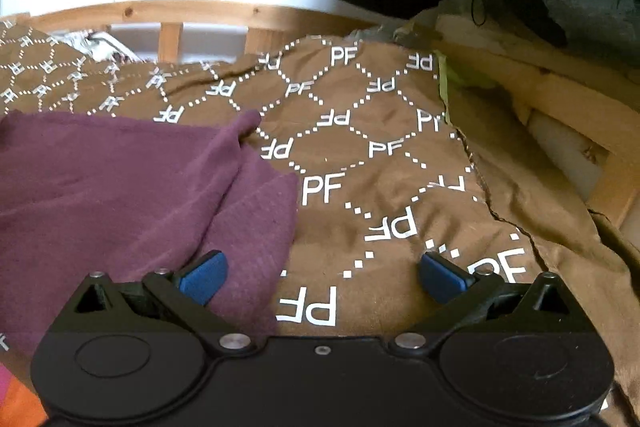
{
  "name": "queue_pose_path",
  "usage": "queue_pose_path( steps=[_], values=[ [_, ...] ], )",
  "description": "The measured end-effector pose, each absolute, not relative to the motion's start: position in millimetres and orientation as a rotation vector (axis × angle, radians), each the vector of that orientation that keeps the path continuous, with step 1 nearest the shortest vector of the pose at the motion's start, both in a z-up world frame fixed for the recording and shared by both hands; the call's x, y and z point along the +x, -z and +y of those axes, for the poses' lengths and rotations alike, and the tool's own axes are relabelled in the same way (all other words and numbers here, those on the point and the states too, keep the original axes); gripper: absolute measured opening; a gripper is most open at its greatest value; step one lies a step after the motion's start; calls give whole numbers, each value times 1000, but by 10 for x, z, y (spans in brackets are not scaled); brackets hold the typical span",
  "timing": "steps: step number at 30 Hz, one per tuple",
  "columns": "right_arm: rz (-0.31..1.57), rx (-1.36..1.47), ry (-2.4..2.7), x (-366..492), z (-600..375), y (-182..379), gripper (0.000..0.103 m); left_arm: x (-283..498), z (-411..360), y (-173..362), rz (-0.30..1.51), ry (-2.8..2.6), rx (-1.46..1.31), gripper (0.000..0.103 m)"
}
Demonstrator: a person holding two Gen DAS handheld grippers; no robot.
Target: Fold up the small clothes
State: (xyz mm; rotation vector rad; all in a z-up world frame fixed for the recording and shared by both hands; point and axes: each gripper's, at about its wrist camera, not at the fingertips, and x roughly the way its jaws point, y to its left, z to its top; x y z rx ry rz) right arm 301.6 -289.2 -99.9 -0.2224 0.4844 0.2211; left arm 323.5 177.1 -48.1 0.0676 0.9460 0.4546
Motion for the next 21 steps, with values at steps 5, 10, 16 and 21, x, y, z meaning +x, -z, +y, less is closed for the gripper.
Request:
queue_pose_path(
  steps=[5,10,16,21],
  values=[
    [466,-208,-230,3008,-2908,975,102,3119,1796,416,913,-474,-41,103],
    [433,-225,-204,2958,-2877,937,102,2952,1690,320,877,-482,-66,102],
    [361,-240,-201,2785,-2804,807,102,2763,1633,79,817,-503,-81,103],
    [269,-220,-201,2592,-2730,644,102,2541,1737,-16,779,-470,-236,103]
  ],
)
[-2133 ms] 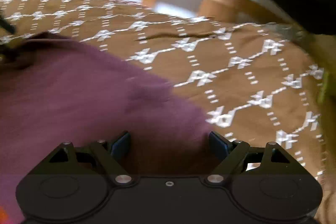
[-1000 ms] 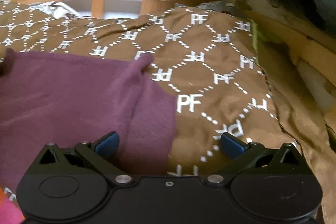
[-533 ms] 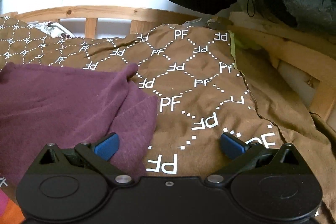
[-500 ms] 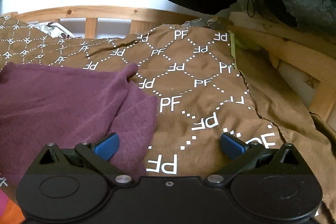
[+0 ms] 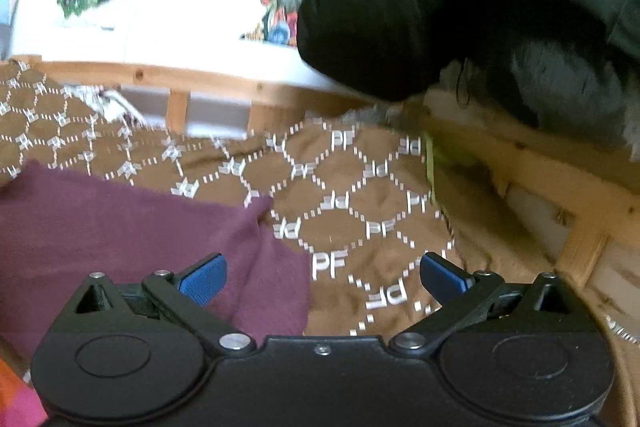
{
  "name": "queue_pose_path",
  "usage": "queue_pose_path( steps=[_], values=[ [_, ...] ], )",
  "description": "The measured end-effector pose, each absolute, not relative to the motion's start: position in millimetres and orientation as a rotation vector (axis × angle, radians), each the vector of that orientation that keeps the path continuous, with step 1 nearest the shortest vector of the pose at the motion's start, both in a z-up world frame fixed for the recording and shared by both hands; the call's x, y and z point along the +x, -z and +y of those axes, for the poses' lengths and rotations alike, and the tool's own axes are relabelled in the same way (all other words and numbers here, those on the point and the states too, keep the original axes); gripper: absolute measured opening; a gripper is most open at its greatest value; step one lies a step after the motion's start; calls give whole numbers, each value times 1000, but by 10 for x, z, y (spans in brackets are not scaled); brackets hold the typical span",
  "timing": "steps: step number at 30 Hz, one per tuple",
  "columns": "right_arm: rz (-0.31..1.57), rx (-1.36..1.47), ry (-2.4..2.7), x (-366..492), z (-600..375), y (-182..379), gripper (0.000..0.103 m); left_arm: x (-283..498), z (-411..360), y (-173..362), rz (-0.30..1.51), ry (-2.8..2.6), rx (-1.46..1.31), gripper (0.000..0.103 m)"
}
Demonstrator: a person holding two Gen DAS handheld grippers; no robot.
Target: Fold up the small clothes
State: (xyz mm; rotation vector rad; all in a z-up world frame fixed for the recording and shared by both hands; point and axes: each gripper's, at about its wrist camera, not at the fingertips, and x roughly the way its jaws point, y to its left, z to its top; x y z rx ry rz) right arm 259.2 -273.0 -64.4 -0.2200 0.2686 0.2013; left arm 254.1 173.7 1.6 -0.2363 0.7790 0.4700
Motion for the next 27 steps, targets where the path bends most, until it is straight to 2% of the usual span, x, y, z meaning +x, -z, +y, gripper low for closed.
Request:
queue_pose_path(
  steps=[10,15,27],
  values=[
    [325,-153,-308,2582,-2102,555,102,2038,2000,179,779,-601,-379,103],
    [297,-206,-297,2405,-1743,684,102,1436,2021,317,682,-544,-574,103],
    [291,-276,-335,2227,-1458,961,102,1164,1630,406,750,-439,-488,103]
  ],
)
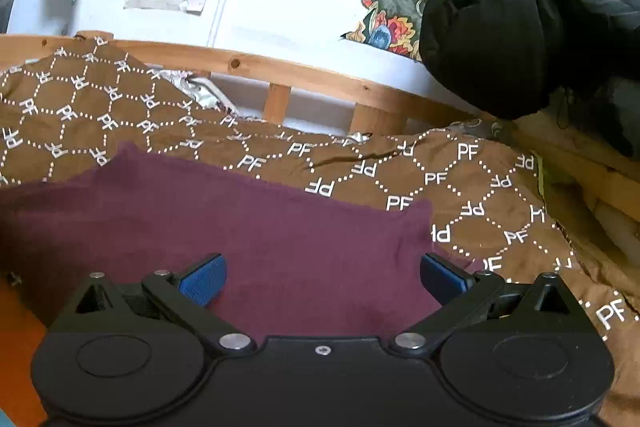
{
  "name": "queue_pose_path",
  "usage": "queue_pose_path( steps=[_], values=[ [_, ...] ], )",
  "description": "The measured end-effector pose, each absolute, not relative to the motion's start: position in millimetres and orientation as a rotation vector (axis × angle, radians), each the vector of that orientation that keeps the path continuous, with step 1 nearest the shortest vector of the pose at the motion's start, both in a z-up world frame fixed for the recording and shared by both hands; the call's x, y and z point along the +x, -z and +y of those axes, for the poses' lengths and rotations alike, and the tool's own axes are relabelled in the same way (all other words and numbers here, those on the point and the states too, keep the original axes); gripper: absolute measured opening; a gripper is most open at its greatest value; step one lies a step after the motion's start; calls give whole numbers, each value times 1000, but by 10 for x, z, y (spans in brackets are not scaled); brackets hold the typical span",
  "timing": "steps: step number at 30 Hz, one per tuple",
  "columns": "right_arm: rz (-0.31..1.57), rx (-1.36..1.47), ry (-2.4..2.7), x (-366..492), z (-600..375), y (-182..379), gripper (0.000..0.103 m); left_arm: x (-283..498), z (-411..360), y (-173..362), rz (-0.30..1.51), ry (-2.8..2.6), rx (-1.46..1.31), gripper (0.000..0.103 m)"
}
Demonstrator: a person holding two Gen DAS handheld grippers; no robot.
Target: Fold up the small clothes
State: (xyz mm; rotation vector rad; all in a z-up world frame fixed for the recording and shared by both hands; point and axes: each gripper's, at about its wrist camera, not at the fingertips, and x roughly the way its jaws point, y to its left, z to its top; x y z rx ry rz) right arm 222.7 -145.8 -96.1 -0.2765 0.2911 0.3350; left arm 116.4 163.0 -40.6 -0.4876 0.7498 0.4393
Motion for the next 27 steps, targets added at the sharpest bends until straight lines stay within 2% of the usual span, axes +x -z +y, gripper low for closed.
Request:
queue_pose_path(
  steps=[18,27],
  values=[
    [441,-324,-403,2269,-1344,1254,102,1430,1338,715,904,-362,-553,103],
    [419,-320,-395,2201,-1370,1289,102,1716,1317,725,908,-459,-609,103]
  ],
)
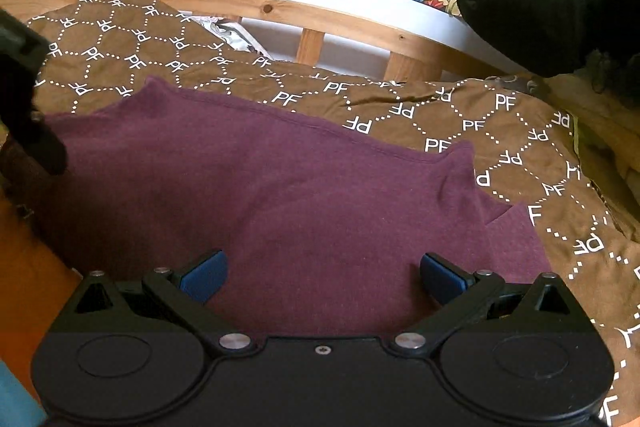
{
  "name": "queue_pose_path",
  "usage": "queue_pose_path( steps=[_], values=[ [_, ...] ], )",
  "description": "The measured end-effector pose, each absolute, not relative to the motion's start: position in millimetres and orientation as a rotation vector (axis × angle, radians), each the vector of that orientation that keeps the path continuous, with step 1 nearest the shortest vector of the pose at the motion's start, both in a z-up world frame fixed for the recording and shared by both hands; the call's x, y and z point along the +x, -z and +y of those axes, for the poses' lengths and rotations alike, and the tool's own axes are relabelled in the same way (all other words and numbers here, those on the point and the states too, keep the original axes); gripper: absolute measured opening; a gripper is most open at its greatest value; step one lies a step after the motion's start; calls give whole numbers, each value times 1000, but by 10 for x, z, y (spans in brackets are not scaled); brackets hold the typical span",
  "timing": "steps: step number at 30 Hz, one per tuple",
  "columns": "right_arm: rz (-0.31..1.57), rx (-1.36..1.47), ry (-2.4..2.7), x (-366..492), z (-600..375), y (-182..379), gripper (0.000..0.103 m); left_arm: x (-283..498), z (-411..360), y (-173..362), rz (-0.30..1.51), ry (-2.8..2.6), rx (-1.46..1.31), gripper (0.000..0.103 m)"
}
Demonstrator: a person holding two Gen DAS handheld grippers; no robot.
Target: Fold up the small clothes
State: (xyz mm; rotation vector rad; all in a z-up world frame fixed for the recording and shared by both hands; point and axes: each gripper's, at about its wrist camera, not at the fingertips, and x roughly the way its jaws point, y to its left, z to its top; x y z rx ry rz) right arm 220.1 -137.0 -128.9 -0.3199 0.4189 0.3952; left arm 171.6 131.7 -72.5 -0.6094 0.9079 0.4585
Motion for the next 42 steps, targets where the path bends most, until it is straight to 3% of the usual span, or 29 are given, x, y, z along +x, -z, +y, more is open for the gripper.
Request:
queue_pose_path(
  steps=[8,13,20,31,42],
  values=[
    [398,-274,-425,2172,-1464,1209,102,1762,1594,827,894,-558,-771,102],
    [318,-220,-438,2135,-1472,1055,102,1762,1581,852,896,-538,-740,102],
    [395,-352,-483,2168,-1224,1240,102,1801,1555,848,931,-511,-677,102],
    [403,-324,-482,2168,-1247,1269,102,1820,1562,871,937,-520,-683,102],
    [407,-318,-485,2168,-1251,1276,102,1691,1474,794,771,-368,-628,102]
  ],
)
